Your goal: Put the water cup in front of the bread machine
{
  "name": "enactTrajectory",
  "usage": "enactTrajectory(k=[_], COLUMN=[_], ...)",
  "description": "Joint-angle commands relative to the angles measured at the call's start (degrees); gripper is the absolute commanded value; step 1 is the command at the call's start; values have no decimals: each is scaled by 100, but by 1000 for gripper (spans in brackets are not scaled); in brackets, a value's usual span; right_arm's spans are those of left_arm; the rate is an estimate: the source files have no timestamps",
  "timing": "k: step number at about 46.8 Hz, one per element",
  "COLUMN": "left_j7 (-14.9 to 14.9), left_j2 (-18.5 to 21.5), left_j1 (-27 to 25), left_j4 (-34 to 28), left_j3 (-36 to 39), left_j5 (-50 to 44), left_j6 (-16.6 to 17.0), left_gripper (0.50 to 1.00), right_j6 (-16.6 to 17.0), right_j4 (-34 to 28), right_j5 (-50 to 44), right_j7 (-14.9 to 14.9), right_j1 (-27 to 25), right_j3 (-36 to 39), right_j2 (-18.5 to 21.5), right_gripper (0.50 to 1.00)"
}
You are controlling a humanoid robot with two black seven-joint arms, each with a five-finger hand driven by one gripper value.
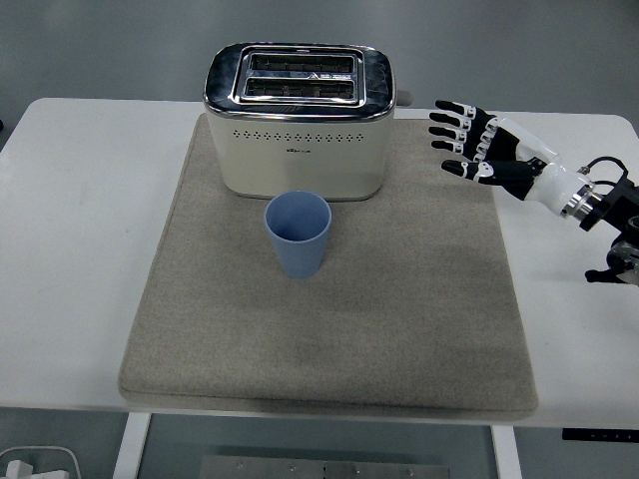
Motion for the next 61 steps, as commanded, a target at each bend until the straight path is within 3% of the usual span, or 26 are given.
enactTrajectory(k=[1, 5, 16, 23, 33, 39, 50, 61], left_j7=[8, -1, -1, 8, -1, -1, -1, -1], left_j2=[0, 0, 0, 0, 0, 0, 0, 0], left_j1=[0, 0, 0, 0, 0, 0, 0, 0], left_j4=[0, 0, 0, 0, 0, 0, 0, 0], left_j3=[0, 0, 0, 0, 0, 0, 0, 0], left_j5=[0, 0, 0, 0, 0, 0, 0, 0], left_j6=[0, 0, 0, 0, 0, 0, 0, 0], left_gripper=[1000, 1000, 1000, 1000, 1000, 1000, 1000, 1000], right_j6=[-33, -103, -393, -604, -973, -1202, -2124, -2134], right_j4=[-5, -40, -365, -470, -699, -699, -690, -690], right_j5=[54, 299, 1820, 2269, 2585, 3077, 3517, 3561], right_j7=[-11, -134, -1285, -1690, -1857, -2138, -2164, -2077], right_j1=[-5, -5, 162, 320, 531, 566, 716, 733], right_j3=[3, 11, 3, 11, 55, 55, 91, 108], right_j2=[35, 70, 351, 562, 791, 835, 844, 861], right_gripper=[919, 917, 919, 919, 917, 919, 926, 928])
